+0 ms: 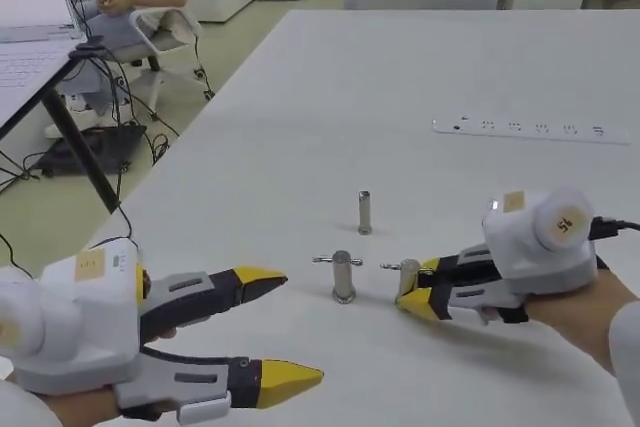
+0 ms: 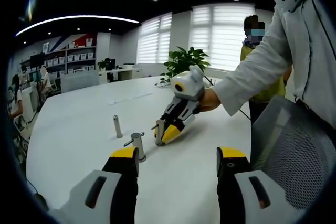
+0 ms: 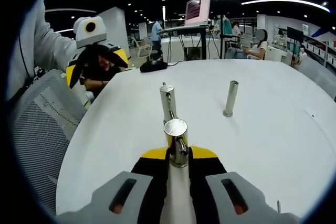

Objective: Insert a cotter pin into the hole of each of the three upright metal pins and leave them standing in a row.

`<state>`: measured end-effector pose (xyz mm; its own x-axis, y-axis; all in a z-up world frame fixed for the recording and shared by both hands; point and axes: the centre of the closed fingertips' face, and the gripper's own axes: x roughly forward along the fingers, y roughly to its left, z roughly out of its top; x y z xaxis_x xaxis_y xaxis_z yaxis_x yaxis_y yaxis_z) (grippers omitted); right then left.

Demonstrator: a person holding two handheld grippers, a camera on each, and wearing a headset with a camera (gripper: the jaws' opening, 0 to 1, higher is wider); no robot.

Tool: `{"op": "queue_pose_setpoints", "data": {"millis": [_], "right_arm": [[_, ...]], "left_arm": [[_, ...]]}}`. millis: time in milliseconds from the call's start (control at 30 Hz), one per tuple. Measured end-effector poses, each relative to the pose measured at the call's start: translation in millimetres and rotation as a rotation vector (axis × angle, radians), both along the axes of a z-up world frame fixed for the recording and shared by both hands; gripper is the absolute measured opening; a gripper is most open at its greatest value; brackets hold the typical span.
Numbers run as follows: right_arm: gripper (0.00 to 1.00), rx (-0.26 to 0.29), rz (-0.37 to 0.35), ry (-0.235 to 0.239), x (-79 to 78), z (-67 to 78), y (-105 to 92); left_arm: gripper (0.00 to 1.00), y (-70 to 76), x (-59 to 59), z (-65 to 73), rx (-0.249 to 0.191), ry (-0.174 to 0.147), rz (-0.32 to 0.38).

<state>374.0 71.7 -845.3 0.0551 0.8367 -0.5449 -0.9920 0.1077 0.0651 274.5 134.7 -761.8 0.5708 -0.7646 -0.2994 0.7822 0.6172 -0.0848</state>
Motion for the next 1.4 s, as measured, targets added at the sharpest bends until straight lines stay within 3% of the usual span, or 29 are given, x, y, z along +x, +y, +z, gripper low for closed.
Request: {"op": "queue_pose_setpoints", "data": {"millis": [233,467,767,1067,1400], "right_arm": [[0.25,0.021,-0.031,0.032,2.1,7.6,-7.3],[0.32,0.009,-0.036,0.051,-2.3,8.3,-21.5],[0.35,-0.005,-0.05,0.055,-1.5,9.4,-42.8],[0.37,-0.023,-0.072,0.038,12.5,18.0,-57.7],[0.35,-0.028,-0.087,-0.02,49.2,41.0,-55.4]], "left_arm": [[0.6,-1.9,0.7,1.7,-0.003,-0.001,0.0],[0.61,0.1,-0.2,1.2,-0.006,-0.001,0.009],[0.61,4.7,-2.9,-0.3,-0.009,0.004,0.023],[0.62,4.2,-3.4,0.7,-0.013,0.007,0.026],[0.61,7.3,-4.0,3.3,-0.014,0.001,0.036]]}}
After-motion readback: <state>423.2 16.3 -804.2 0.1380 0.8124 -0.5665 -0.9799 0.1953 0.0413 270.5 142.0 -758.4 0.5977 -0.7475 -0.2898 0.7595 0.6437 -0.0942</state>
